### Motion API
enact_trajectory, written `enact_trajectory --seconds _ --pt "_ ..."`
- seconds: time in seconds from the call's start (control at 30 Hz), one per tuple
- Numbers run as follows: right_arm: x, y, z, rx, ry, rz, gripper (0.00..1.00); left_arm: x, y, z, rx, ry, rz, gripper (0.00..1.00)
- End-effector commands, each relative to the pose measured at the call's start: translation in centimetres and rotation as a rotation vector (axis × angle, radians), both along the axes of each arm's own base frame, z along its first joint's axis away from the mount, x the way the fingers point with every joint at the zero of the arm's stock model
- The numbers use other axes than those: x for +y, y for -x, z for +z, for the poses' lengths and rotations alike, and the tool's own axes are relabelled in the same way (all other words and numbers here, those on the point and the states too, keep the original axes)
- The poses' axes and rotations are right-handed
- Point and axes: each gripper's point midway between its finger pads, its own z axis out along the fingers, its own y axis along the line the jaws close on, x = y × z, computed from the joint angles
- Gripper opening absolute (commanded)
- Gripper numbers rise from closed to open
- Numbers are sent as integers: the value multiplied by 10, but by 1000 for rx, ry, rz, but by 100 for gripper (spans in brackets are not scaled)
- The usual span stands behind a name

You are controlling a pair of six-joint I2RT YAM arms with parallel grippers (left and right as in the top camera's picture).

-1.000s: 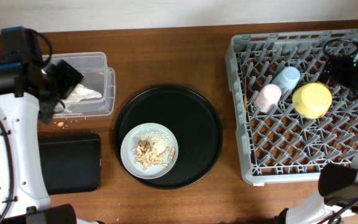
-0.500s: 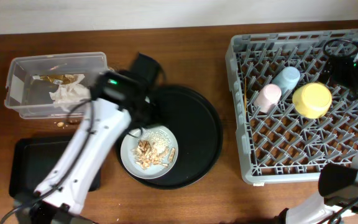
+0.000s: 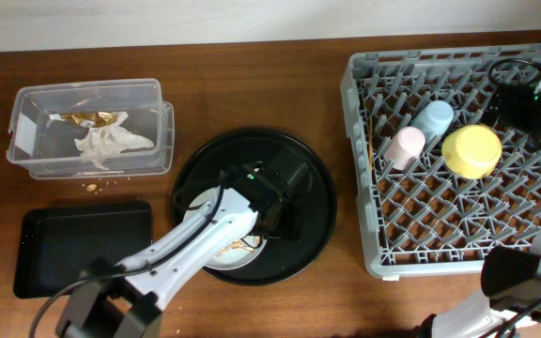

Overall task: Sort waste into correct bins and load items into the dishwasher rack
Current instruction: 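Reach the left gripper to the white plate rim and grasp it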

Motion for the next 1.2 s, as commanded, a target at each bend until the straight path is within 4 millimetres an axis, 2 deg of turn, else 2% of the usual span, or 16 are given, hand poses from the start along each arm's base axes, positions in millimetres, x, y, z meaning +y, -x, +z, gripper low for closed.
enact_trajectory --seconds 0.0,0.27,0.47,0.6,0.7,0.77,1.03,1.17 --pt "-3 1 1 6 16 1 99 15 -7 -28 4 -129 -17 83" --pt "-3 1 1 6 16 1 99 17 -9 -59 37 -195 -25 70" --pt "-3 1 1 6 16 1 99 20 -8 -69 10 -273 -58 53" --pt "-3 1 1 6 16 1 99 14 -4 -76 5 -285 -83 46" --pt "-3 1 1 6 16 1 98 14 -3 -82 1 -317 -96 46" --pt "-3 1 1 6 16 1 99 15 -2 -84 4 -322 -93 45" --pt "-3 1 1 6 16 1 99 20 -3 -79 1 -354 -91 30" --pt "-3 1 1 6 16 1 99 24 -9 -70 -23 -391 -77 29"
